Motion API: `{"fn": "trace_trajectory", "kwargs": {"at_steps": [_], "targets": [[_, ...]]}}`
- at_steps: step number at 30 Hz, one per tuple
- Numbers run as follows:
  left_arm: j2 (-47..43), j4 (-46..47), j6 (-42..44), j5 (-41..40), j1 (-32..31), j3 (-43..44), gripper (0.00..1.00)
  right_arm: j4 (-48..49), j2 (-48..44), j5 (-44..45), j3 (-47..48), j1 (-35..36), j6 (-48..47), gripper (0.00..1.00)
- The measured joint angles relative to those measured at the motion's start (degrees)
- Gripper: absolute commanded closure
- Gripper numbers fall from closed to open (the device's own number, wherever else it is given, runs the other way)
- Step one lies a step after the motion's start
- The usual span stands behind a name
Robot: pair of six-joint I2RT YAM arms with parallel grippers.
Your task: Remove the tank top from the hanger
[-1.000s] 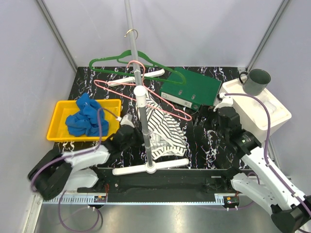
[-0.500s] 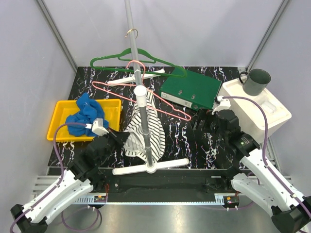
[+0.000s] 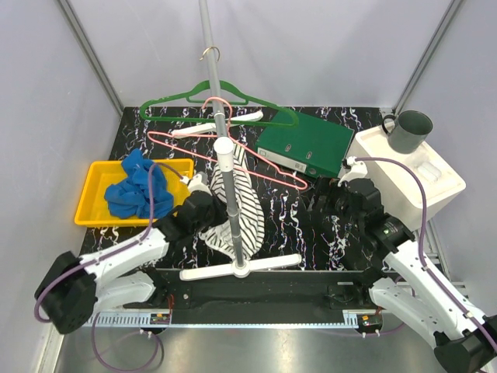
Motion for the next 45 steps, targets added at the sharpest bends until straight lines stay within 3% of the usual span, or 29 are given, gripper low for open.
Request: {"fn": "trace_trajectory", "kwargs": {"at_steps": [1, 2, 5, 6, 10, 17, 22, 26, 29, 36, 39, 43, 45], "targets": [[2.3, 2.3, -0.2, 1.0, -0.2, 0.0, 0.82, 0.0, -0.2, 0.0, -0.1, 0.0, 0.2, 0.0], [3.5, 3.2, -0.2, 1.7, -0.4, 0.0, 0.63, 0.0, -0.3, 0.0, -0.2, 0.0, 0.2, 0.0], [5.1, 7.3, -1.1, 2.7, -1.6, -2.0, 0.25, 0.0, -0.9, 0.0, -1.2, 0.0, 0.6, 0.0], [5.1, 8.2, -1.3, 2.8, -1.9, -2.9, 0.03, 0.0, -1.1, 0.0, -1.5, 0.0, 0.6, 0.0], [6.3, 9.0, -0.7, 3.2, -3.8, -4.2, 0.01, -0.2, -1.1, 0.0, -2.1, 0.0, 0.7, 0.0], [17.7, 10.0, -0.6, 3.6, -7.0, -0.4, 0.01, -0.1, -0.2, 0.2, -2.2, 0.0, 0.6, 0.0], [22.8, 9.1, -2.8, -0.5, -9.1, 4.1, 0.12, 0.0, -0.7, 0.3, -2.4, 0.0, 0.7, 0.0], [25.2, 8.1, -5.6, -4.5, -9.8, 5.9, 0.31, 0.0, -0.8, 0.3, -3.0, 0.0, 0.6, 0.0], [25.2, 7.0, -8.3, -7.3, -9.9, 5.5, 0.34, 0.0, -0.6, 0.3, -3.1, 0.0, 0.6, 0.0], [24.3, 5.0, -12.2, -11.5, -9.9, 4.3, 0.55, 0.5, -0.7, 0.2, -4.1, 0.0, 0.6, 0.0], [23.1, 3.1, -12.9, -12.9, -9.8, 3.5, 0.58, 0.5, -0.7, 0.2, -4.5, 0.0, 0.6, 0.0], [20.7, 0.6, -12.7, -13.7, -8.9, 2.0, 0.83, 0.5, -0.7, 0.1, -4.6, 0.0, 0.4, 0.0], [18.7, -0.5, -12.4, -14.1, -8.6, 0.6, 0.9, 0.5, -0.7, 0.0, -4.7, 0.0, 0.1, 0.0]]}}
